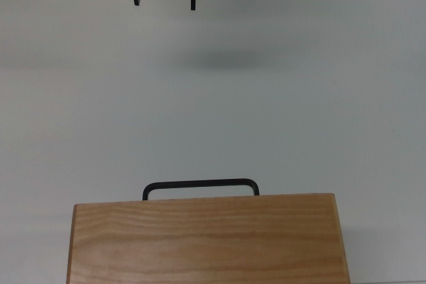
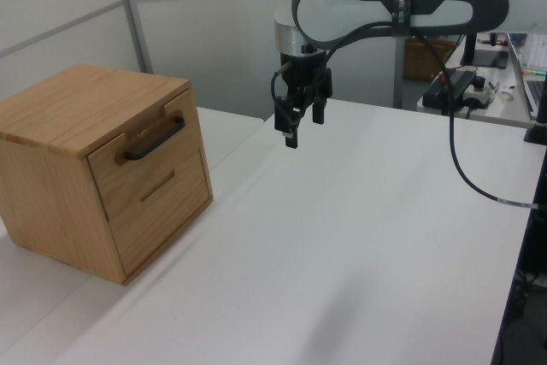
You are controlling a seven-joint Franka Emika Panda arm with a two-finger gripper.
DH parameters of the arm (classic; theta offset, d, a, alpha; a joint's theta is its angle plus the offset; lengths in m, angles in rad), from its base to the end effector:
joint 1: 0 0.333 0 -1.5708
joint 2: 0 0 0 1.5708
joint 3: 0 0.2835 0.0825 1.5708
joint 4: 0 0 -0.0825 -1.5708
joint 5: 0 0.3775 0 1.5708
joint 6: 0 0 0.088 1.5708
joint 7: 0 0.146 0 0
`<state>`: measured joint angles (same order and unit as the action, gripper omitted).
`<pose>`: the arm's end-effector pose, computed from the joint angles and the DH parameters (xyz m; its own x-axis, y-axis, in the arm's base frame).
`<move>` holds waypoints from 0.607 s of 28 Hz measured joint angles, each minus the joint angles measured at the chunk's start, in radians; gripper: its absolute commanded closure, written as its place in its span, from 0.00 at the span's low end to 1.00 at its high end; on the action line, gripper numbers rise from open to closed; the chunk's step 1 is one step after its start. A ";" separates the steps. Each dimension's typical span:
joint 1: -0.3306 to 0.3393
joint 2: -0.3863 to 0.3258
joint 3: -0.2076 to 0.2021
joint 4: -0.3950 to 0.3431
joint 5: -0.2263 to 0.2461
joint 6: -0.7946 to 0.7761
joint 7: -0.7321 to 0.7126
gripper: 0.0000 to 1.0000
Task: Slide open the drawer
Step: 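Move the open gripper toward the black handle of the upper drawer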
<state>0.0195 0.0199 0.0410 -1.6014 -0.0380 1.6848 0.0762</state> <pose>0.5657 0.0290 0.5381 0.9978 -0.0115 0.0660 -0.0137 -0.9994 0.0322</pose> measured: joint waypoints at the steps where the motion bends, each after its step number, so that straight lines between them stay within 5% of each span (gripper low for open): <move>1: 0.000 0.001 0.000 0.001 0.006 0.002 0.000 0.00; 8: 0.000 0.024 0.003 0.004 0.057 0.101 0.117 0.00; 17: 0.000 0.099 0.005 0.021 0.069 0.302 0.497 0.00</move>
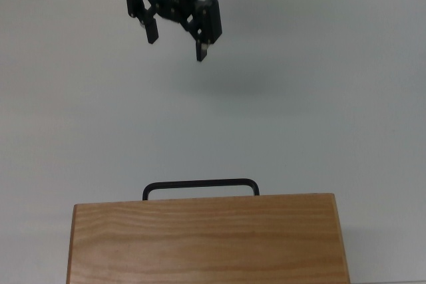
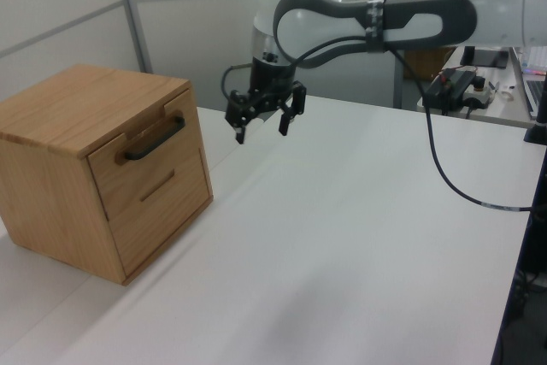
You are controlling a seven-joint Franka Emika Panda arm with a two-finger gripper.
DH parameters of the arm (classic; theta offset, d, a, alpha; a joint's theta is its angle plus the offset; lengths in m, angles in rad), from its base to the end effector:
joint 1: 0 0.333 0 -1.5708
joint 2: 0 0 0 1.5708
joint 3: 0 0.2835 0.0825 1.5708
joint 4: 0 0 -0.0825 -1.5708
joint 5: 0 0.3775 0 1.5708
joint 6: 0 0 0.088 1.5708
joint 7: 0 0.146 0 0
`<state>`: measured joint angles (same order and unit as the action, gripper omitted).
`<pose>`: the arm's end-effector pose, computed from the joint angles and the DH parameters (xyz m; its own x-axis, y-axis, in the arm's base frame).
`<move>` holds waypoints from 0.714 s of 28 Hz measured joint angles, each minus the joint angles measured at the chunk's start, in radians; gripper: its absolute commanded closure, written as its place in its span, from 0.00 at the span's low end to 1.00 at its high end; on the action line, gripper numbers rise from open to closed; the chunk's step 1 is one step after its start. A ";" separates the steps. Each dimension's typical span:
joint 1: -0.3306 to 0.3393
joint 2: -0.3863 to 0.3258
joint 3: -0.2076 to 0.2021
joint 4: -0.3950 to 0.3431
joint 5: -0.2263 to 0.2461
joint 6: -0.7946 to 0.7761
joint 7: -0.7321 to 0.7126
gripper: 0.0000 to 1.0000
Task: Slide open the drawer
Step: 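Move the open gripper toward the black handle of the upper drawer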
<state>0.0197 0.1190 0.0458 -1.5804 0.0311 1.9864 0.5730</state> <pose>0.6248 0.0428 0.5231 0.8381 -0.5001 0.2181 -0.4680 -0.8644 -0.1839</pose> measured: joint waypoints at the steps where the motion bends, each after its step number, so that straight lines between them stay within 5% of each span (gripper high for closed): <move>1: 0.000 0.007 0.000 0.001 0.000 0.022 0.046 0.00; 9: 0.000 0.048 0.000 0.017 -0.013 0.094 0.421 0.00; 20: 0.018 0.147 0.003 0.107 -0.043 0.224 0.725 0.00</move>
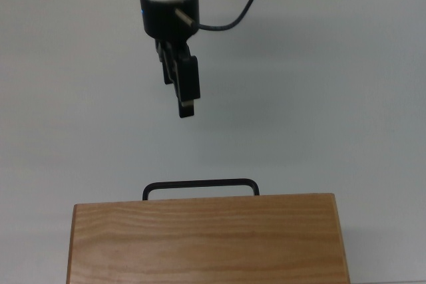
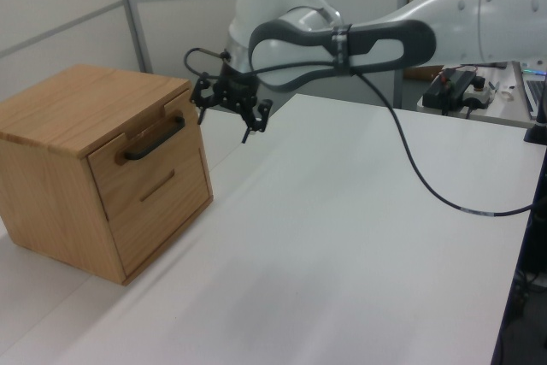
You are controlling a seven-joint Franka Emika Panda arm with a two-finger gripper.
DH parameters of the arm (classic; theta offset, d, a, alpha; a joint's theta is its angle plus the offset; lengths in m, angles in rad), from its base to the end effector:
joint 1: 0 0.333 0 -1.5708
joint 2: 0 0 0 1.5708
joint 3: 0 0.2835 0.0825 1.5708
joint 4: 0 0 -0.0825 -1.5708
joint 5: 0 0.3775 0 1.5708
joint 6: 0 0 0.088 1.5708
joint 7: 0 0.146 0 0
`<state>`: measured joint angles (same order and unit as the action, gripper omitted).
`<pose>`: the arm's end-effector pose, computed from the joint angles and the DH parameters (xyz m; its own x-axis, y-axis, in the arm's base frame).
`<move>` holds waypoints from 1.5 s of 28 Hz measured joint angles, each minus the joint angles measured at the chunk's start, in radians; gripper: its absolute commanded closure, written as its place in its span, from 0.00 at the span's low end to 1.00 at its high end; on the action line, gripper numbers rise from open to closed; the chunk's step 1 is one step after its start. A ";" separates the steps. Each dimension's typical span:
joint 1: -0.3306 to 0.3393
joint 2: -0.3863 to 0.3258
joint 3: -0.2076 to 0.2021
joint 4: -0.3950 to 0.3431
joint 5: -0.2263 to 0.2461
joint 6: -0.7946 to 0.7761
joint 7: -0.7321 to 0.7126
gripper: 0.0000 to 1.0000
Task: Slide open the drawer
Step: 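Move the open gripper toward the black handle of the upper drawer, then lower the gripper onto the black handle and close it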
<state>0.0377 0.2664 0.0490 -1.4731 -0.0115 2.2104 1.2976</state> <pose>0.6826 0.0551 0.5127 0.3231 -0.9386 0.1210 -0.8314 -0.3426 -0.4376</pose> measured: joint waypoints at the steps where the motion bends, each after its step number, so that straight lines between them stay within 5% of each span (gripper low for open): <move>1: 0.006 0.010 0.000 0.009 -0.008 0.010 0.016 0.00; 18: 0.031 0.242 -0.008 0.255 -0.062 0.124 0.103 0.00; 29: 0.094 0.350 -0.068 0.346 -0.065 0.130 0.109 0.17; 31: 0.101 0.360 -0.075 0.354 -0.065 0.131 0.116 0.23; 42: 0.149 0.389 -0.133 0.384 -0.076 0.146 0.123 0.97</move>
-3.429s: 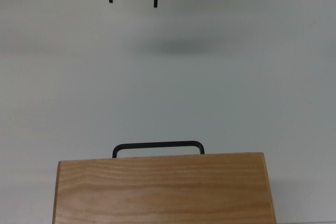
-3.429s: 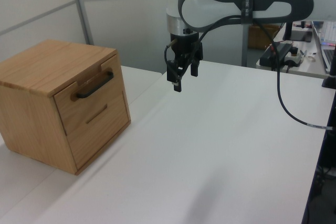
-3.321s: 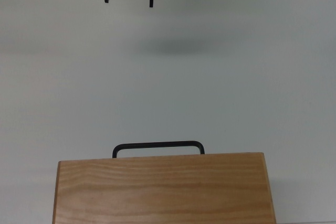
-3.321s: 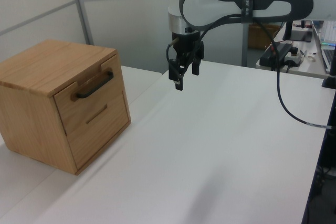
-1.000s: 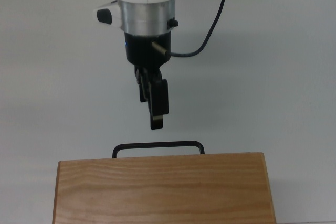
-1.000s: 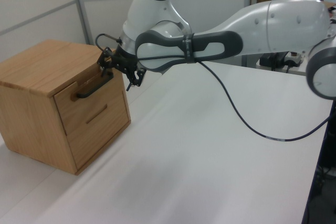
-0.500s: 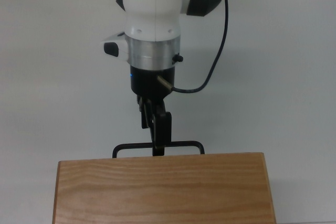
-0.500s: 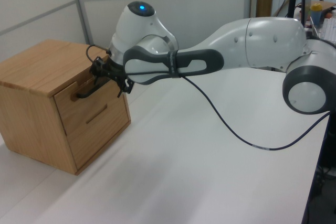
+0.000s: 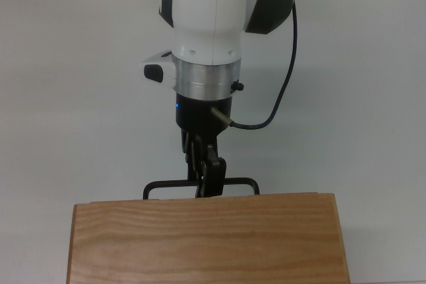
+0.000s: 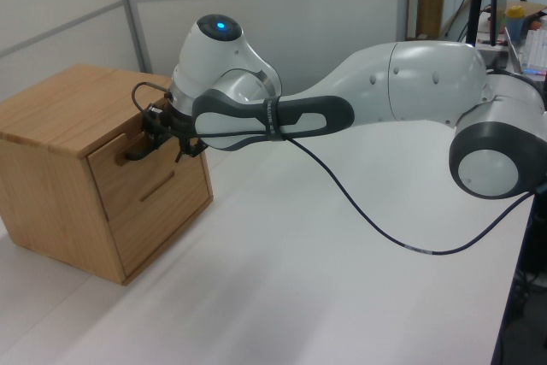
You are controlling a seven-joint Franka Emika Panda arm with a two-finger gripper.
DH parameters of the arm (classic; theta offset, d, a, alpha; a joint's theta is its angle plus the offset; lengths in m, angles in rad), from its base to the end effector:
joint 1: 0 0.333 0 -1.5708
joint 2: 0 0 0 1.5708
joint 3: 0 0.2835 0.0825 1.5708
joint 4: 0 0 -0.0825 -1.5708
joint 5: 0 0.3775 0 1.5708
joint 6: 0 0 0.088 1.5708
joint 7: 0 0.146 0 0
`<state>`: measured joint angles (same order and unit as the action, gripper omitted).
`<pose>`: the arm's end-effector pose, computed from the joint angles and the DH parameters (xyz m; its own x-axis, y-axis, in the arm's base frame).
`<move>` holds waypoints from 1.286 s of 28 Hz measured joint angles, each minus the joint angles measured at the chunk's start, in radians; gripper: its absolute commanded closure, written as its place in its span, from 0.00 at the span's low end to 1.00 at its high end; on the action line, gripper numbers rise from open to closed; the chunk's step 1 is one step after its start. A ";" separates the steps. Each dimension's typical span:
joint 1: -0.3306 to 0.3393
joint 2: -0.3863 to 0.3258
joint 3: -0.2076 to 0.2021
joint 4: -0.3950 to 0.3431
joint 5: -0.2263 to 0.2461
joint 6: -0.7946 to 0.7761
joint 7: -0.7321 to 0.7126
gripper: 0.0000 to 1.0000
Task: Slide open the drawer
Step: 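Lower the gripper onto the black handle and close it, then pull the handle outward, sliding the upper drawer out of the cabinet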
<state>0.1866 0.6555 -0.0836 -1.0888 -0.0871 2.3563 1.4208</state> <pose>0.7741 0.0963 0.4561 0.2517 -0.9425 0.2199 -0.7713 -0.3326 -0.5426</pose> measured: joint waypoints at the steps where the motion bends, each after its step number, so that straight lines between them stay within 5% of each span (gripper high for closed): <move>1: 0.001 0.001 0.000 0.001 -0.007 0.000 0.001 1.00; 13: 0.006 -0.022 0.002 -0.019 -0.054 -0.002 0.029 1.00; 36: 0.007 -0.310 0.017 -0.407 -0.055 -0.004 -0.008 1.00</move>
<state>0.1935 0.3453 -0.0666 -1.4959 -0.1425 2.3528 1.4128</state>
